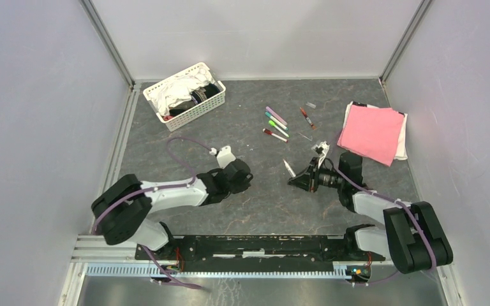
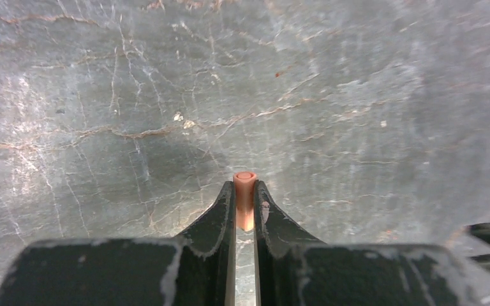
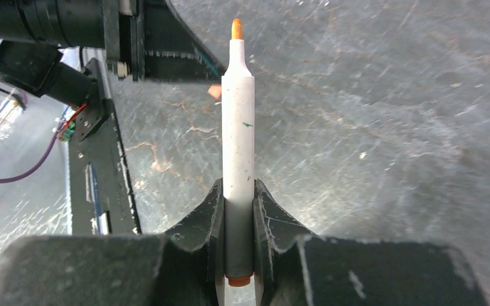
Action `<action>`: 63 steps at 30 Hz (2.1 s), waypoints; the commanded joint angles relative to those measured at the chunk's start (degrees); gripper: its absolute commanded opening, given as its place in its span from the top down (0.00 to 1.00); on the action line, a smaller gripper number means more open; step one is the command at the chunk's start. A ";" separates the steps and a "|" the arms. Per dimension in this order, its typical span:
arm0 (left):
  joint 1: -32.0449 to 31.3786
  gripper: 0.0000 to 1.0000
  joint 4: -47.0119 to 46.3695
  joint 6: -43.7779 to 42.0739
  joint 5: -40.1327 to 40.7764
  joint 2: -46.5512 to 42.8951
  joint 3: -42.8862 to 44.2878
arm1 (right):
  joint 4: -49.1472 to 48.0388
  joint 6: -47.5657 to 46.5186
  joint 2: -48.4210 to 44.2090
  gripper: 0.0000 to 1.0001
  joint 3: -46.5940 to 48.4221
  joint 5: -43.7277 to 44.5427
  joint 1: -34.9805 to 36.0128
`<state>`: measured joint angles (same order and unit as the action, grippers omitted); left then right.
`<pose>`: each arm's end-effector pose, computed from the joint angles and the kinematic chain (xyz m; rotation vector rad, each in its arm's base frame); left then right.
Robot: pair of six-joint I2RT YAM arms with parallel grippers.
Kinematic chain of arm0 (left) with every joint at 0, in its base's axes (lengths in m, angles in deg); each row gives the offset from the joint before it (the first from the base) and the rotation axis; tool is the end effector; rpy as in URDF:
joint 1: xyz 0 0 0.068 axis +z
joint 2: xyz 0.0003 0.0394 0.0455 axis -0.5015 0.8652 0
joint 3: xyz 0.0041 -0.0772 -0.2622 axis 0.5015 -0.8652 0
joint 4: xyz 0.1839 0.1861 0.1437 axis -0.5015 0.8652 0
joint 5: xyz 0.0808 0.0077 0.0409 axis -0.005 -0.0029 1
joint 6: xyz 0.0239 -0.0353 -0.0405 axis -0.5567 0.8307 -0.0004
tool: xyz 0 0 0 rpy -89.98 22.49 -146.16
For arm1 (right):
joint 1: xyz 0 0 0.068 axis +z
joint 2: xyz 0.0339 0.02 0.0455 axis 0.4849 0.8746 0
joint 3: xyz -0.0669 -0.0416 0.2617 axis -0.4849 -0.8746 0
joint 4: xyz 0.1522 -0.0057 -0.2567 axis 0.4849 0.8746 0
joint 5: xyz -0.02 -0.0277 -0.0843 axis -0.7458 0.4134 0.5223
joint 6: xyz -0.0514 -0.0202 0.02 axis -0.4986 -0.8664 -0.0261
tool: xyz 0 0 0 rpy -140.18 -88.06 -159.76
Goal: Insert the pens into the pen caps
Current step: Insert the pen cap onto the pen.
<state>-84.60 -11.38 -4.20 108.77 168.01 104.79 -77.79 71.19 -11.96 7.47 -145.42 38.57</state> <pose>0.1947 -0.2450 0.1279 -0.3617 2.4076 -0.4790 0.2212 0.0736 0.1249 -0.5897 1.9032 1.2498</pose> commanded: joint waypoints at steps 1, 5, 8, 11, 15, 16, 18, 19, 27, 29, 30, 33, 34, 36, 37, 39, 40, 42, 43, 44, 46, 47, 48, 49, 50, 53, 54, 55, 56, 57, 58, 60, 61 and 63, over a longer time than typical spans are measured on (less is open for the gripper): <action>0.06 0.98 -13.67 -0.94 4.96 -6.96 -4.51 | -18.03 11.33 0.90 1.00 -5.20 4.16 3.77; 0.64 0.98 -19.92 1.31 6.09 -10.74 -8.83 | -21.47 17.18 3.72 1.00 -6.34 8.27 8.81; 1.22 0.98 -23.47 3.79 6.19 -11.78 -11.20 | -22.07 18.15 6.59 1.00 -5.53 7.58 12.13; 1.50 0.98 -27.25 5.89 6.10 -11.82 -12.89 | -23.98 19.99 8.74 1.00 -5.20 7.92 15.25; 1.60 0.98 -30.15 6.86 5.86 -11.31 -13.58 | -25.08 21.63 11.86 1.00 -4.39 9.03 18.59; 1.59 0.98 -30.60 6.85 5.73 -11.25 -13.63 | -25.49 22.27 12.42 1.00 -4.22 9.24 19.34; 1.59 0.98 -31.20 7.22 5.50 -11.05 -13.75 | -25.81 23.32 13.52 1.00 -3.98 10.12 20.49; 1.59 0.98 -31.70 7.33 5.33 -10.94 -13.93 | -25.75 23.78 14.13 1.00 -3.66 10.63 21.08; 1.51 0.98 -34.95 8.87 3.52 -7.78 -14.24 | -23.26 22.58 15.19 1.00 -1.81 14.38 24.66; 1.50 0.98 -35.53 9.17 3.07 -6.74 -14.27 | -23.07 22.27 15.36 1.00 -1.83 15.01 24.72; 1.44 0.98 -35.91 9.26 2.81 -6.33 -14.24 | -23.04 22.32 15.65 1.00 -1.86 15.14 24.92; 1.35 0.98 -36.66 9.53 2.38 -5.62 -14.18 | -21.84 21.80 16.73 1.00 -1.29 15.78 25.44; 1.33 0.98 -36.69 9.61 2.30 -5.52 -14.08 | -21.05 21.52 17.06 1.00 -1.04 16.17 25.52; 1.24 0.98 -36.70 9.59 2.37 -5.48 -14.06 | -19.45 20.93 17.93 1.00 -0.42 16.75 25.74; 1.21 0.98 -36.77 9.60 2.37 -5.51 -14.06 | -18.33 20.63 18.16 1.00 -0.07 17.11 25.68; 1.08 0.98 -36.75 9.70 2.37 -5.58 -14.06 | -17.59 20.10 18.28 1.00 0.29 17.42 25.75; 1.02 0.98 -36.71 9.75 2.37 -5.47 -14.06 | -17.58 20.02 18.09 1.00 0.34 17.57 25.74; 0.77 0.98 -36.71 9.85 2.29 -5.26 -13.98 | -17.58 19.89 17.94 1.00 0.20 18.03 25.77; 0.65 0.98 -36.72 9.90 2.28 -5.14 -13.93 | -17.54 19.74 17.91 1.00 0.26 18.29 25.71; 0.51 0.98 -36.76 9.91 2.28 -4.95 -13.84 | -17.46 19.58 17.96 1.00 0.30 18.32 25.76; 0.17 0.98 -36.78 10.02 2.41 -4.66 -13.71 | -17.08 19.42 17.83 1.00 0.42 18.62 25.77; 0.00 0.98 -36.86 10.02 2.50 -4.62 -13.63 | -16.92 19.22 17.76 1.00 0.48 18.67 25.80; -0.17 0.98 -36.84 10.16 2.61 -4.55 -13.62 | -16.60 19.20 17.66 1.00 0.59 18.85 25.73; -0.35 0.98 -36.75 10.24 2.68 -4.59 -13.69 | -16.44 19.05 17.55 1.00 0.62 19.21 25.72; -0.47 0.98 -36.77 10.25 2.78 -4.61 -13.73 | -16.09 18.96 17.56 1.00 0.67 19.46 25.78; -0.61 0.98 -36.78 10.25 2.96 -4.61 -13.79 | -15.43 18.59 17.44 1.00 0.95 19.71 25.72; -0.68 0.98 -36.72 10.28 2.98 -4.63 -13.77 | -15.34 18.59 17.30 1.00 0.94 19.79 25.74; -0.76 0.98 -36.75 10.21 2.92 -4.55 -13.72 | -15.22 18.51 17.30 1.00 0.99 19.89 25.66; -0.81 0.98 -36.70 10.19 2.98 -4.53 -13.71 | -15.11 18.50 17.30 1.00 1.09 20.03 25.75; -0.91 0.98 -36.73 10.22 2.99 -4.48 -13.64 | -14.96 18.42 17.23 1.00 1.10 20.02 25.75; -1.02 0.98 -36.72 10.25 2.99 -4.40 -13.62 | -14.90 18.43 17.22 1.00 1.19 20.08 25.69; -1.12 0.98 -36.78 10.27 3.03 -4.27 -13.55 | -14.82 18.44 17.06 1.00 1.14 20.16 25.68; -1.25 0.98 -36.77 10.28 3.07 -4.18 -13.46 | -14.79 18.38 17.04 1.00 1.22 20.21 25.68; -1.44 0.98 -36.73 10.37 3.16 -4.01 -13.38 | -14.79 18.39 16.95 1.00 1.22 20.21 25.69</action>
<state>-85.47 -46.22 3.49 110.65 163.11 90.81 -93.64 90.11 6.14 7.03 -127.03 64.14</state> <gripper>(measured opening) 0.156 0.190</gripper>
